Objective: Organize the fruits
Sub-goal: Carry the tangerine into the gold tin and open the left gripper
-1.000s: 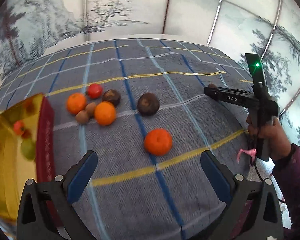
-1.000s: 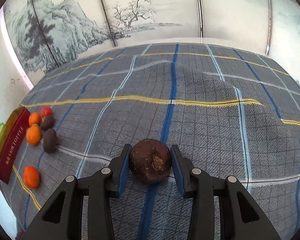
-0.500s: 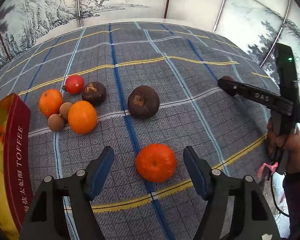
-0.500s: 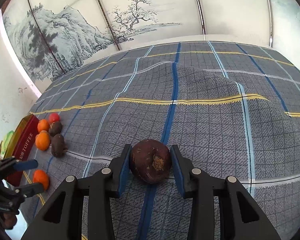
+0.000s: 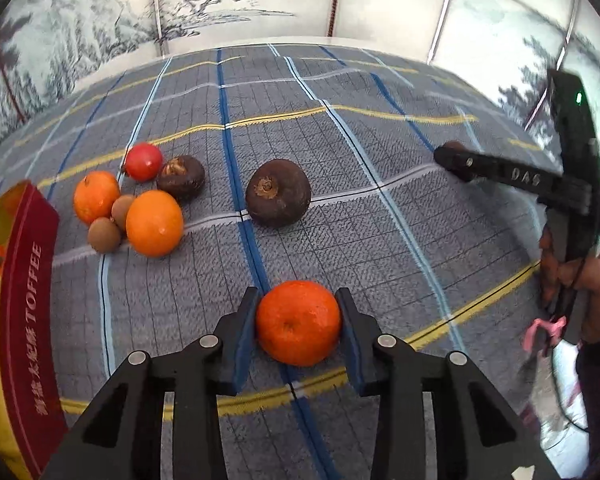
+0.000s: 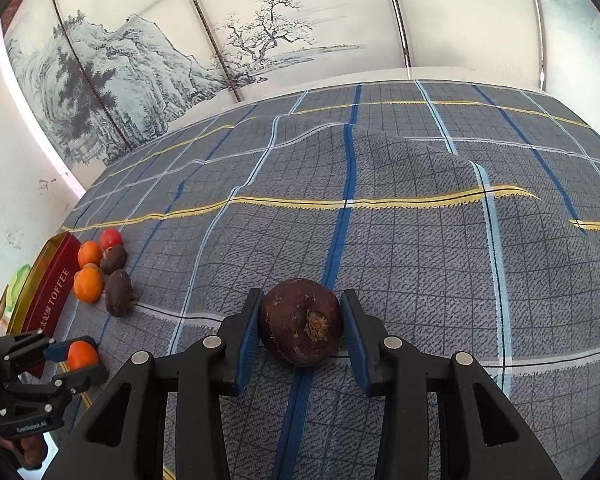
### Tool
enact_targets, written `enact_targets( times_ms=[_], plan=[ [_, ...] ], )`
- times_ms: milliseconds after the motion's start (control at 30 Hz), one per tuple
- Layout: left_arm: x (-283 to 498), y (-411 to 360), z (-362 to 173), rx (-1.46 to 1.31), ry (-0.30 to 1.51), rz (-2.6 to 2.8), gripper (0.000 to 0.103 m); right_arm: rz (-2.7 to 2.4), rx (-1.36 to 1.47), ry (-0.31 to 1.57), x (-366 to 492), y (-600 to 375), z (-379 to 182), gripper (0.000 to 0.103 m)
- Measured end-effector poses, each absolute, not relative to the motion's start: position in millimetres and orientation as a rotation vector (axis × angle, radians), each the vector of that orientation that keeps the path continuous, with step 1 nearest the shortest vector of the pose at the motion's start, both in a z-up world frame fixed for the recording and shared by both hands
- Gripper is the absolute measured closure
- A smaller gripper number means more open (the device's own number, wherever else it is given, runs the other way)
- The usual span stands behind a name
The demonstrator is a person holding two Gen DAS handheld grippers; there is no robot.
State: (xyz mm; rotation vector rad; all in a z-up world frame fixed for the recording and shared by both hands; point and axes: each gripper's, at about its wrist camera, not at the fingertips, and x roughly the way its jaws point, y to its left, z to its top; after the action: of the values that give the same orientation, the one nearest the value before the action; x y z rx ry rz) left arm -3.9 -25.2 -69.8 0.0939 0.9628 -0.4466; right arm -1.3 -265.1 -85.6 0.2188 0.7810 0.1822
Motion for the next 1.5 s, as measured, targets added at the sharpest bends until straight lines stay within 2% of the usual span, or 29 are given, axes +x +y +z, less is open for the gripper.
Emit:
enact_targets(
  times_ms=[767, 1500],
  plan=[
    [-27, 61, 8, -0.04, 0.833, -0.316, 0.069, 0.139, 0.163, 0.791, 0, -255, -84, 0.063],
    [17, 181, -14, 0.051, 0.875, -0.009, 0.069, 0.116, 0.121, 0.796, 0, -248, -86, 0.063]
  ],
)
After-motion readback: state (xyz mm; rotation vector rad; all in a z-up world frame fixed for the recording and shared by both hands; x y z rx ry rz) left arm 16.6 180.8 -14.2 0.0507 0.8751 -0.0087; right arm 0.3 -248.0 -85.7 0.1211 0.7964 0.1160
